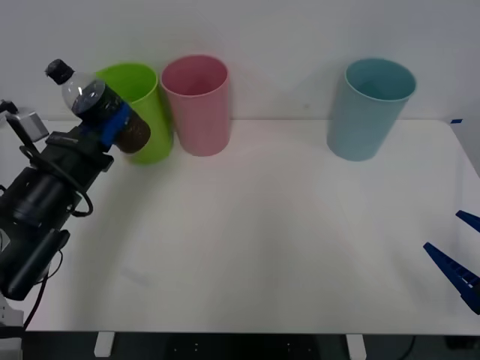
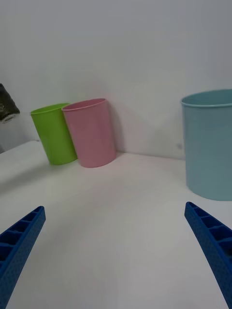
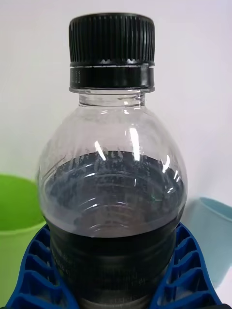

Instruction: Grasp the object on the table and drop it into the matching bin: aluminum can to the light blue bin, PET bottle to the pink bin.

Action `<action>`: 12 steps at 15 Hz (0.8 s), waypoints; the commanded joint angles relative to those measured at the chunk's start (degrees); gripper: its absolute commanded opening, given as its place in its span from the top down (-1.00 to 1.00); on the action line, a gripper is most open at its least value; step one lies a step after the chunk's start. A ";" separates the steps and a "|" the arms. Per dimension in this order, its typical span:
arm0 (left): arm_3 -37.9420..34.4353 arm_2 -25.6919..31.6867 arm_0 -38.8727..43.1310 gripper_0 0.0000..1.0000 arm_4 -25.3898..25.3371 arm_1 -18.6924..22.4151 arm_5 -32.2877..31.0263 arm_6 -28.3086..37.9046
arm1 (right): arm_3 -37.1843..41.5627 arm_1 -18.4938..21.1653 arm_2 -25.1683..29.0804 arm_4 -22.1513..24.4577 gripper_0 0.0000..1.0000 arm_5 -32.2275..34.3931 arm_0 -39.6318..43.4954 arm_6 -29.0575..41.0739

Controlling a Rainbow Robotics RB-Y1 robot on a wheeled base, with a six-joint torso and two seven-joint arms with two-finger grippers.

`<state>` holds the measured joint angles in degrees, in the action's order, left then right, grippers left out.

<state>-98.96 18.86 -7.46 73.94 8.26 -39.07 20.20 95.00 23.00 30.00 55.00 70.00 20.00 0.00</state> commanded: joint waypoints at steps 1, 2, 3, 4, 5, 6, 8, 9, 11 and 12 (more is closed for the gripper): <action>0.08 -0.40 -5.29 0.99 4.72 0.00 1.98 5.91 | 0.00 0.00 0.00 0.00 -1.00 0.00 0.00 0.00; 0.34 -0.58 -7.13 1.00 6.65 0.00 2.77 7.84 | 0.00 0.00 0.00 0.00 -1.00 0.00 0.00 0.00; 1.05 -1.02 -9.33 0.98 9.03 0.00 3.65 9.42 | 0.00 0.00 0.00 0.00 -1.00 0.00 0.00 0.00; 2.72 -1.72 -11.70 0.99 10.35 0.00 4.53 9.60 | 0.00 0.00 0.00 0.00 -1.00 0.00 0.00 0.00; 4.65 -1.90 -13.81 0.99 11.31 -0.09 5.14 9.42 | 0.00 0.00 0.00 0.00 -1.00 0.00 0.00 0.00; 6.94 -2.07 -16.18 0.99 12.46 -0.09 5.40 9.33 | 0.00 0.00 0.00 0.00 -1.00 0.00 0.00 0.00; 11.94 -2.25 -21.46 0.99 14.83 -0.09 6.37 9.07 | 0.00 0.00 0.00 0.00 -1.00 0.00 0.00 0.00; 13.70 -2.42 -23.39 0.98 15.80 -0.09 6.81 8.89 | 0.00 0.00 0.00 0.00 -1.00 0.00 0.00 0.00; 17.92 -2.78 -26.91 0.98 18.08 -0.17 8.04 8.28 | 0.00 0.00 0.00 0.00 -1.00 0.00 0.00 0.00; 19.59 -2.95 -28.22 0.98 18.96 -0.26 8.74 7.93 | 0.00 0.00 0.00 0.00 -1.00 0.00 0.00 0.00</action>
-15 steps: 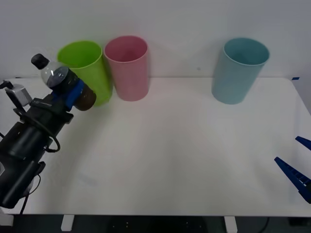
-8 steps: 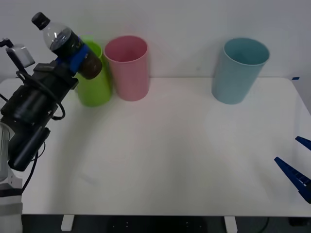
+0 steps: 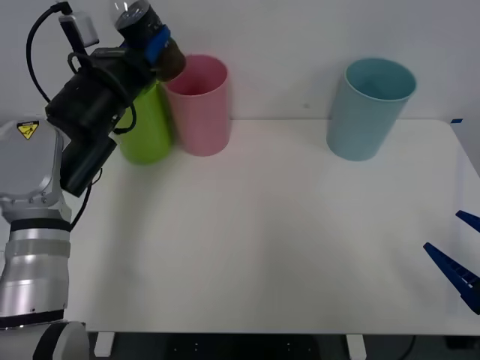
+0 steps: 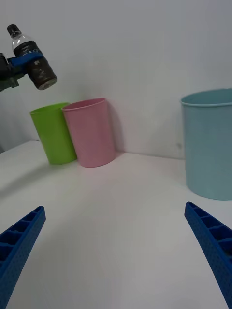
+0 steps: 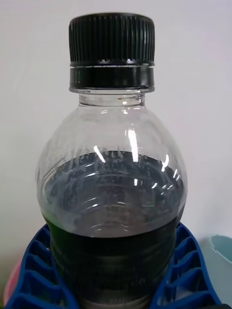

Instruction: Grasp the object on the table and drop it into the matching bin: aluminum can to the light blue bin, PET bottle to the pink bin.

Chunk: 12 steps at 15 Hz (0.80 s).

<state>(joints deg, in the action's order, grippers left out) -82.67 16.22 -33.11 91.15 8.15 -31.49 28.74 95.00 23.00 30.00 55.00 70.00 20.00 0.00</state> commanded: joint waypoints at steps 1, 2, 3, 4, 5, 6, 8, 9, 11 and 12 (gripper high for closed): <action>5.77 -0.40 -4.69 0.98 3.07 -0.24 2.22 -1.23 | 0.00 0.00 0.00 0.00 -1.00 0.00 0.00 0.00; 8.23 -0.49 -6.71 0.98 4.30 -0.24 3.10 -1.76 | 0.00 0.00 0.00 0.00 -1.00 0.00 0.00 0.00; 10.52 -0.58 -8.38 0.99 5.36 -0.24 3.89 -2.19 | 0.00 0.00 0.00 0.00 -1.00 0.00 0.00 0.00; 12.98 -0.58 -10.14 0.98 6.59 -0.24 4.59 -2.81 | 0.00 0.00 0.00 0.00 -1.00 0.00 0.00 0.00; 15.35 -0.66 -11.81 0.98 7.64 -0.33 5.38 -3.34 | 0.00 0.00 0.00 0.00 -1.00 0.00 0.00 0.00; 17.46 -0.66 -13.39 0.98 8.61 -0.59 6.35 -3.78 | 0.00 0.00 0.00 0.00 -1.00 0.00 0.00 0.00; 22.29 -0.66 -16.99 0.98 10.54 -0.68 8.37 -4.74 | 0.00 0.00 0.00 0.00 -1.00 0.00 0.00 0.00; 24.32 -0.66 -18.40 0.98 10.98 -0.68 9.34 -5.18 | 0.00 0.00 0.00 0.00 -1.00 0.00 0.00 0.00; 28.97 -0.49 -21.56 0.98 11.25 -0.68 11.89 -8.08 | 0.00 0.00 0.00 0.00 -1.00 0.00 0.00 0.00; 30.47 -0.31 -22.44 0.98 11.33 -0.68 12.68 -9.14 | 0.00 0.00 0.00 0.00 -1.00 0.00 0.00 0.00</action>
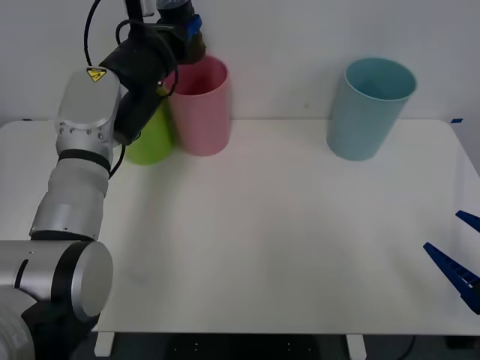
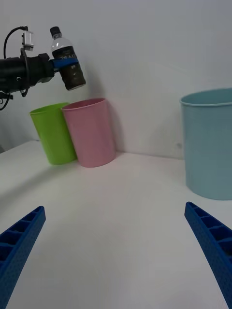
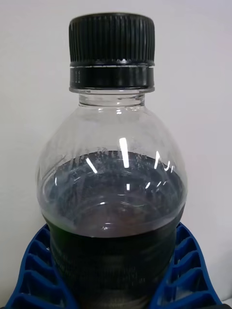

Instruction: Grasp the object on the table and drop it into the matching bin: aluminum can to the light blue bin, PET bottle to the pink bin.

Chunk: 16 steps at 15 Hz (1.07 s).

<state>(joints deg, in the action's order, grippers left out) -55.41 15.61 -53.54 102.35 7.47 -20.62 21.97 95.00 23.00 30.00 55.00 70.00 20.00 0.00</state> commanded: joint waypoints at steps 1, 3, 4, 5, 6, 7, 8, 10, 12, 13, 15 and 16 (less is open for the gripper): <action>4.53 0.21 -2.62 0.97 0.04 0.00 2.87 -4.04 | 0.00 0.00 0.00 0.00 -1.00 0.00 0.00 0.00; 4.61 0.12 -2.62 0.95 -0.23 -0.35 3.13 -4.31 | 0.00 0.00 0.00 0.00 -1.00 0.00 0.00 0.00; 4.53 0.04 -2.62 0.95 -0.31 -0.35 3.22 -4.31 | 0.00 0.00 0.00 0.00 -1.00 0.00 0.00 0.00; 4.61 -0.05 -2.62 0.91 -0.58 -0.35 3.22 -4.31 | 0.00 0.00 0.00 0.00 -1.00 0.00 0.00 0.00; 4.61 -0.05 -2.62 0.83 -0.75 -0.35 3.22 -4.31 | 0.00 0.00 0.00 0.00 -1.00 0.00 0.00 0.00; 4.61 -0.14 -2.62 0.54 -1.19 -0.35 3.22 -4.31 | 0.00 0.00 0.00 0.00 -1.00 0.00 0.00 0.00; 4.61 -0.23 -2.62 -0.24 -1.54 -0.35 3.22 -4.31 | 0.00 0.00 0.00 0.00 -1.00 0.00 0.00 0.00; 4.61 -0.14 -2.54 -1.00 -1.90 -0.35 3.48 -4.39 | 0.00 0.00 0.00 0.00 -1.00 0.00 0.00 0.00; 4.61 -0.14 -2.45 -1.00 -2.42 -0.35 3.57 -4.48 | 0.00 0.00 0.00 0.00 -1.00 0.00 0.00 0.00; 4.61 -0.05 -2.45 -1.00 -2.69 -0.35 3.57 -4.57 | 0.00 0.00 0.00 0.00 -1.00 0.00 0.00 0.00; 4.61 -0.14 -2.18 -1.00 -4.09 -0.09 3.48 -4.75 | 0.00 0.00 0.00 0.00 -1.00 0.00 0.00 0.00; 4.53 -0.23 -1.83 -1.00 -5.67 0.00 3.40 -5.10 | 0.00 0.00 0.00 0.00 -1.00 0.00 0.00 0.00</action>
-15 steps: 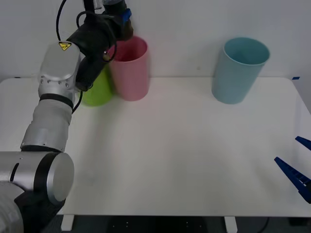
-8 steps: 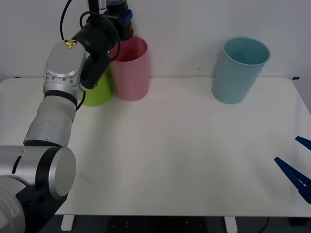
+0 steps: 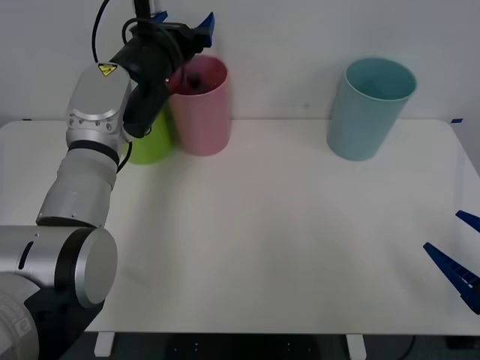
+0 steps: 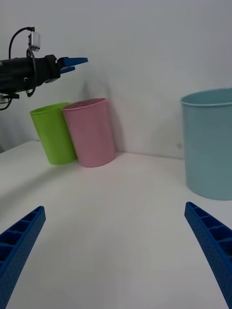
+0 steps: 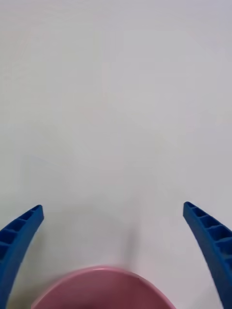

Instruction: Grasp the object on the table and drop it into the matching bin: aluminum can to the light blue bin, PET bottle to the pink bin.

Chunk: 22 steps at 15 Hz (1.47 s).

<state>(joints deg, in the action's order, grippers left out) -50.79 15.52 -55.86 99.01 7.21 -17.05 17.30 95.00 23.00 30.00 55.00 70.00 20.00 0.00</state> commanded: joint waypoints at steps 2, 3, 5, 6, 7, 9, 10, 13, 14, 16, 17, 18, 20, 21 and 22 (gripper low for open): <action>-0.71 -0.49 1.46 -1.00 -5.58 0.70 -0.88 -1.47 | 0.00 0.00 0.00 0.00 -1.00 0.00 0.00 0.00; -1.77 -0.58 2.42 -1.00 -7.25 0.88 -1.85 -1.91 | 0.00 0.00 0.00 0.00 -1.00 0.00 0.00 0.00; -5.28 -0.93 5.68 -1.00 -10.33 1.40 -4.04 -2.27 | 0.00 0.00 0.00 0.00 -1.00 0.00 0.00 0.00; -6.86 -1.55 7.26 -1.00 -11.82 1.84 -4.48 -2.35 | 0.00 0.00 0.00 0.00 -1.00 0.00 0.00 0.00; -8.62 -2.34 8.93 -1.00 -13.40 2.28 -4.83 -2.44 | 0.00 0.00 0.00 0.00 -1.00 0.00 0.00 0.00; -13.02 -3.83 13.15 -1.00 -17.01 3.34 -5.45 -2.44 | 0.00 0.00 0.00 0.00 -1.00 0.00 0.00 0.00; -14.86 -4.27 15.17 -1.00 -18.24 3.87 -5.98 -2.35 | 0.00 0.00 0.00 0.00 -1.00 0.00 0.00 0.00; -20.75 -4.98 21.50 -1.00 -22.10 5.80 -8.53 -2.53 | 0.00 0.00 0.00 0.00 -1.00 0.00 0.00 0.00; -22.86 -4.98 23.96 -1.00 -23.60 6.77 -9.76 -2.53 | 0.00 0.00 0.00 0.00 -1.00 0.00 0.00 0.00; -26.29 -5.24 27.82 -1.00 -26.24 8.96 -10.72 -2.62 | 0.00 0.00 0.00 0.00 -1.00 0.00 0.00 0.00; -27.43 -5.24 29.49 -1.00 -27.38 10.02 -11.60 -2.79 | 0.00 0.00 0.00 0.00 -1.00 0.00 0.00 0.00; -29.10 -4.98 31.69 -1.00 -28.96 11.42 -13.01 -2.97 | 0.00 0.00 0.00 0.00 -1.00 0.00 0.00 0.00; -31.65 -3.48 34.94 -1.00 -29.93 13.01 -15.47 -3.14 | 0.00 0.00 0.00 0.00 -1.00 0.00 0.00 0.00; -32.70 -1.90 36.79 -1.00 -30.10 13.62 -17.75 -3.32 | 0.00 0.00 0.00 0.00 -1.00 0.00 0.00 0.00; -33.32 -0.41 38.19 -1.00 -30.10 14.06 -19.78 -3.41 | 0.00 0.00 0.00 0.00 -1.00 0.00 0.00 0.00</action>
<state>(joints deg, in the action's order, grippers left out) -83.59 14.02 -18.73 68.93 20.93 -35.31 13.96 95.00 23.00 30.00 55.00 70.00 20.00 0.00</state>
